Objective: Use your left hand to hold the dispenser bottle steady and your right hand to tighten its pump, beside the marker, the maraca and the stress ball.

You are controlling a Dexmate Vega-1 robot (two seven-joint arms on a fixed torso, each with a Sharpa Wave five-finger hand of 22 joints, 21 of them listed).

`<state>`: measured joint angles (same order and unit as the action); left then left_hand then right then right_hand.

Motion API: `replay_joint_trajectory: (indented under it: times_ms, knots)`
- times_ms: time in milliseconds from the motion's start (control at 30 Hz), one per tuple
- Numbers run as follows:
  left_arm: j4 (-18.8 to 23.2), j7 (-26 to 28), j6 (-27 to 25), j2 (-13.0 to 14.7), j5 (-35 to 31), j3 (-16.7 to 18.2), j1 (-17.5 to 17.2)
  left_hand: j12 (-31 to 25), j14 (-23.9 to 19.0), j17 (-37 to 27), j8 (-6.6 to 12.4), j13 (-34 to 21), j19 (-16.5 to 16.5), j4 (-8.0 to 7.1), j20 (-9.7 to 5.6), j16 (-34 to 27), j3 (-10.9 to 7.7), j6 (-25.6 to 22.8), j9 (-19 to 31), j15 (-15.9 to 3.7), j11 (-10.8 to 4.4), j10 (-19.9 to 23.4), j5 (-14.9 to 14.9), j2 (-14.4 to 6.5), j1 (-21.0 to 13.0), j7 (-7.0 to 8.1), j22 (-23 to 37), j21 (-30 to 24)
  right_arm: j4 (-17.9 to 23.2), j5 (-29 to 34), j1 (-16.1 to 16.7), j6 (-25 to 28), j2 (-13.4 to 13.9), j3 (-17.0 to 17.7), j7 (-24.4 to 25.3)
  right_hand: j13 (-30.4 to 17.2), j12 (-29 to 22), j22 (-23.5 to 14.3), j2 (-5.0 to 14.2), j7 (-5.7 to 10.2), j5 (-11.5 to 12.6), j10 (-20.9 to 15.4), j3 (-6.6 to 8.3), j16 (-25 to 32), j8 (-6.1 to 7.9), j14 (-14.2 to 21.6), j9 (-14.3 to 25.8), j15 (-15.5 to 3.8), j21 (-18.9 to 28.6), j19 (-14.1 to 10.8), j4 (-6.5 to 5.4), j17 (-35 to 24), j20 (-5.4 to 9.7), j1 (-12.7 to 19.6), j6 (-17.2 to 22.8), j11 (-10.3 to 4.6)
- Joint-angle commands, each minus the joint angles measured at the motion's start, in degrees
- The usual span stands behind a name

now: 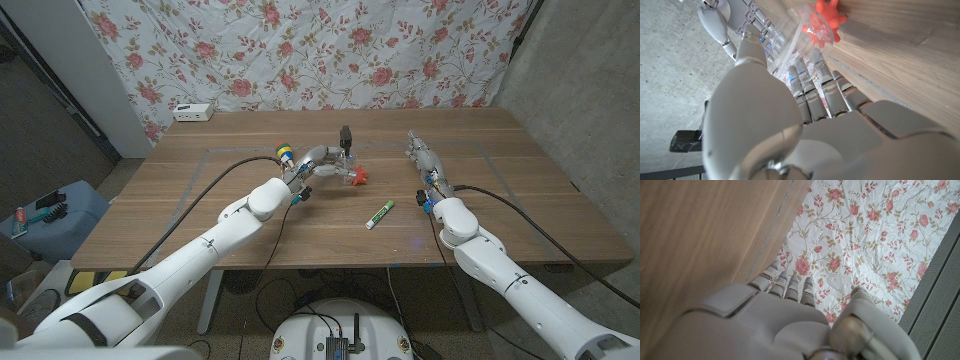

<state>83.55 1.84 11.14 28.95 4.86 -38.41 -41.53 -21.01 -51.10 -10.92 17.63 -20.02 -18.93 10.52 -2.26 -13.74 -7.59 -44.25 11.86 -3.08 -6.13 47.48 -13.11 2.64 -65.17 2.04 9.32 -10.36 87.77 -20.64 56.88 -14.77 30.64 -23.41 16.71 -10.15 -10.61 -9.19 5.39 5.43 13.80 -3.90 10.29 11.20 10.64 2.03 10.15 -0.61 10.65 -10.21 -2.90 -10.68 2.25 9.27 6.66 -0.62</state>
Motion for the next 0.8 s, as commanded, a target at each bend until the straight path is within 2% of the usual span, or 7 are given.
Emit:
replay_joint_trajectory:
  times_ms: [33,333,433,467,500,800]
  knots:
    - [2.4,2.3,-3.6,-0.2,-1.8,-0.7,0.2,-0.1,-4.0,-0.1,0.33,-1.9,-0.4,-2.59,-4.88,0.2,-3.14,-10.1,0.3,-7.85,-2.05,2.2,0.1,-7.7,-2.0,0.17,0.0,0.0,4.2,3.9,-0.1,3.6,3.2,-0.3,1.3,-0.1,-0.3,-0.3,0.25,-0.18,0.2,-0.3,0.16,-0.1,0.19,0.0,0.1,-0.26,0.3,-1.1,0.42,0.0,1.87,0.5,0.4,-0.16]
    - [2.3,2.8,-3.9,-0.5,-3.0,-1.5,0.6,-0.1,-4.3,0.0,0.49,-2.2,-0.3,-2.5,-4.84,0.4,-3.54,-10.4,0.3,-7.79,-1.88,2.6,0.1,-7.7,-1.9,0.16,0.0,0.0,8.4,7.9,0.6,6.4,5.5,-0.6,2.5,-0.1,-0.3,-0.3,0.2,-0.01,0.2,-0.5,0.32,-0.2,0.18,0.0,0.1,-0.7,0.3,-1.4,0.78,0.1,1.88,0.9,0.4,-0.38]
    - [1.8,2.8,-3.6,-0.8,-2.9,-1.6,0.8,-0.1,-4.3,0.0,0.48,-2.3,-0.3,-2.53,-4.82,0.5,-3.65,-10.3,0.3,-7.8,-1.84,2.6,0.1,-7.8,-1.9,0.16,0.0,0.0,10.1,9.7,0.9,7.6,6.5,-0.7,3.1,-0.1,-0.3,-0.3,0.17,0.61,0.2,-0.6,0.42,-0.2,0.17,0.1,0.1,-0.75,0.4,-1.6,1.01,0.1,1.9,1.2,0.5,-0.37]
    - [1.5,2.7,-3.5,-0.9,-2.8,-1.7,0.9,-0.1,-4.4,0.0,0.51,-2.4,-0.3,-2.5,-4.82,0.5,-3.68,-10.4,0.3,-7.83,-1.83,2.6,0.1,-7.8,-1.9,0.22,0.0,0.0,10.3,10.0,1.0,7.4,6.6,-0.7,3.2,-0.1,-0.3,-0.3,0.11,1.85,0.2,-0.6,0.58,-0.1,0.26,0.3,0.1,-0.91,0.4,-1.9,1.38,0.2,1.9,1.7,0.8,-0.45]
    - [0.9,2.6,-3.2,-1.2,-2.8,-1.8,1.1,-0.1,-4.4,0.0,0.51,-2.4,-0.3,-2.51,-4.82,0.5,-3.69,-10.4,0.3,-7.83,-1.88,2.6,0.1,-7.8,-1.8,0.22,0.0,0.0,10.8,10.5,1.1,7.3,6.9,-0.6,3.3,-0.1,-0.3,-0.3,0.11,2.01,0.2,-0.7,0.63,-0.1,0.25,0.4,0.1,-1.0,0.5,-2.2,1.49,0.2,1.9,1.8,0.8,-0.62]
    - [-1.2,1.8,-1.9,-1.9,-2.7,-2.4,2.2,-0.1,-4.7,0.0,0.6,-2.7,-0.3,-2.45,-4.82,0.5,-3.97,-10.5,0.3,-7.86,-2.02,2.9,0.1,-7.7,-1.7,0.11,0.0,0.0,14.8,14.3,1.8,10.3,9.3,-0.3,3.8,-0.2,-0.5,-0.3,0.07,1.81,0.1,-1.7,0.99,0.1,0.44,1.2,0.1,-1.69,0.7,-3.5,2.27,0.2,2.03,2.8,1.6,-1.03]
